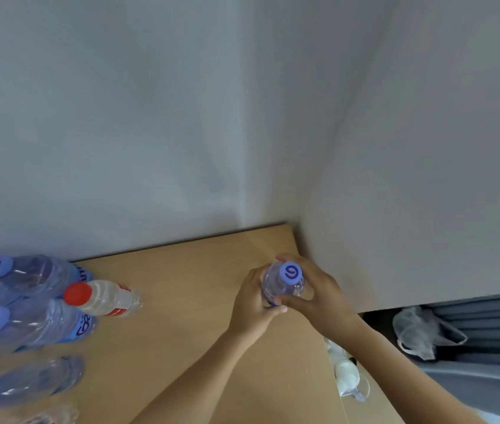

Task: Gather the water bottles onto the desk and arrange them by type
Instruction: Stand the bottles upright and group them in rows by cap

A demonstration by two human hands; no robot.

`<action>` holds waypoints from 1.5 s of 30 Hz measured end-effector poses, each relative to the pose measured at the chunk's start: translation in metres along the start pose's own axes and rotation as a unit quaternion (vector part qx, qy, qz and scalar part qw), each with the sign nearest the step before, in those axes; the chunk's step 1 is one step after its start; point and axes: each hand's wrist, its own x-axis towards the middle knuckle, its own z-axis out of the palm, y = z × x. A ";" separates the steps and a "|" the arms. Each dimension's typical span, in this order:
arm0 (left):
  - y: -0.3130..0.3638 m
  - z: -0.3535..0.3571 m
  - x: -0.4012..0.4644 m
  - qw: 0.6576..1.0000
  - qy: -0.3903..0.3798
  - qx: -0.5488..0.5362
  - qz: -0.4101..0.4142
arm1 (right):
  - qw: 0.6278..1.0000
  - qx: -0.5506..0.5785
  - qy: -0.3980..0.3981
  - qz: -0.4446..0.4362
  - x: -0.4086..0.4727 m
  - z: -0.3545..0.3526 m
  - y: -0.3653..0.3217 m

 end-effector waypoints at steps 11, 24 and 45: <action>0.014 -0.006 0.063 0.999 0.053 0.010 0.000 | 0.997 0.016 0.067 -0.021 0.072 0.001 0.003; 0.015 -0.001 0.095 0.986 0.150 -0.027 -0.069 | 0.988 0.032 0.135 -0.070 0.109 0.006 0.003; 0.082 -0.153 -0.003 0.979 0.166 -0.111 -0.045 | 0.977 -0.001 0.162 -0.138 0.056 0.020 -0.101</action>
